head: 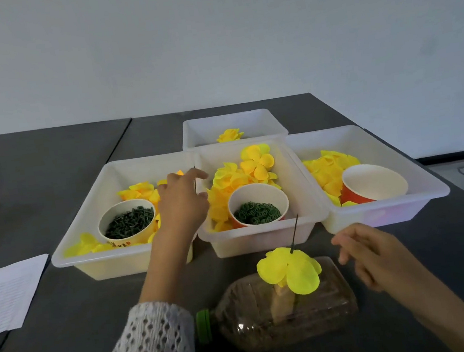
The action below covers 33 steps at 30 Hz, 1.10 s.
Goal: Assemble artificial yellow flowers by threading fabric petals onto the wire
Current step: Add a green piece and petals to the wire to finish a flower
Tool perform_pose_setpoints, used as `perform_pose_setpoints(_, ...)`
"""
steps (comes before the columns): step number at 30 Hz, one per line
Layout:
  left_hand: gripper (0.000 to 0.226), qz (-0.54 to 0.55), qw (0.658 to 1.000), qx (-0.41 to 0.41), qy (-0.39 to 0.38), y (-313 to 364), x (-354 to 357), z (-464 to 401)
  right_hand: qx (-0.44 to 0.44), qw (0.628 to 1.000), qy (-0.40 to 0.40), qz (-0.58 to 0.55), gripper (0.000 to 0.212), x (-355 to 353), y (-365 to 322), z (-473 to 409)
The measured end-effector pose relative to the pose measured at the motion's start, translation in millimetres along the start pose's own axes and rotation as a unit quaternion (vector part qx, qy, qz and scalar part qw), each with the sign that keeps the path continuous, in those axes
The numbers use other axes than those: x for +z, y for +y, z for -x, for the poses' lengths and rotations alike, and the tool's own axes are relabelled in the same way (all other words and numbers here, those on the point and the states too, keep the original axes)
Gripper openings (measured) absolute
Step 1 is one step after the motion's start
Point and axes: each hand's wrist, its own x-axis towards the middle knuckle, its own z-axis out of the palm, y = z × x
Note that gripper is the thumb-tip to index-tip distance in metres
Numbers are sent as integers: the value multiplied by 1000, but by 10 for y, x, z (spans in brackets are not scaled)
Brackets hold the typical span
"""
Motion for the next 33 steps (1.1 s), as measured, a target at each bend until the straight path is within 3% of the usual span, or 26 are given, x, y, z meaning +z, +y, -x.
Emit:
perform_pose_setpoints(2, 52, -126, 988, 6, -88, 55, 109, -201, 3, 1000, -6, -19, 11, 2, -4, 73)
perform_pose_setpoints(4, 51, -205, 971, 29, -116, 61, 240, -333, -1, 1000, -8, -24, 11, -18, 5, 125)
perform_pose_setpoints(9, 10, -224, 969, 106, -10, -42, 336, -515, 3, 1000, -5, -29, 10, -163, 4, 151)
perform_pose_setpoints(12, 6, -6, 992, 125, 26, -104, 223, -522, 5, 999, -1, -54, 11, -255, 4, 158)
perform_pose_setpoints(14, 11, 176, 978, 105, 43, -75, 77, -465, -1, 998, 4, -68, 12, -283, -10, 168)
perform_pose_setpoints(16, 13, 261, 959, 98, 54, 18, -83, -362, -7, 997, 6, -74, 14, -282, -29, 188)
perform_pose_setpoints(20, 17, 383, 918, 97, 39, 297, -375, -34, -42, 996, -7, -81, 17, -194, -124, 212)
perform_pose_setpoints(23, 15, 463, 882, 71, -47, 431, -517, 345, -83, 992, 12, -98, 19, -110, -240, 206)
perform_pose_setpoints(26, 14, 513, 846, 51, -138, 473, -535, 744, -120, 987, 38, -104, 38, -27, -368, 261)
perform_pose_setpoints(31, 21, 534, 824, 33, -187, 505, -428, 1135, -179, 979, -47, -86, 47, 155, -528, 394)
perform_pose_setpoints(33, 17, 542, 820, 22, -183, 517, -385, 1188, -195, 973, -67, -108, 40, 222, -609, 424)
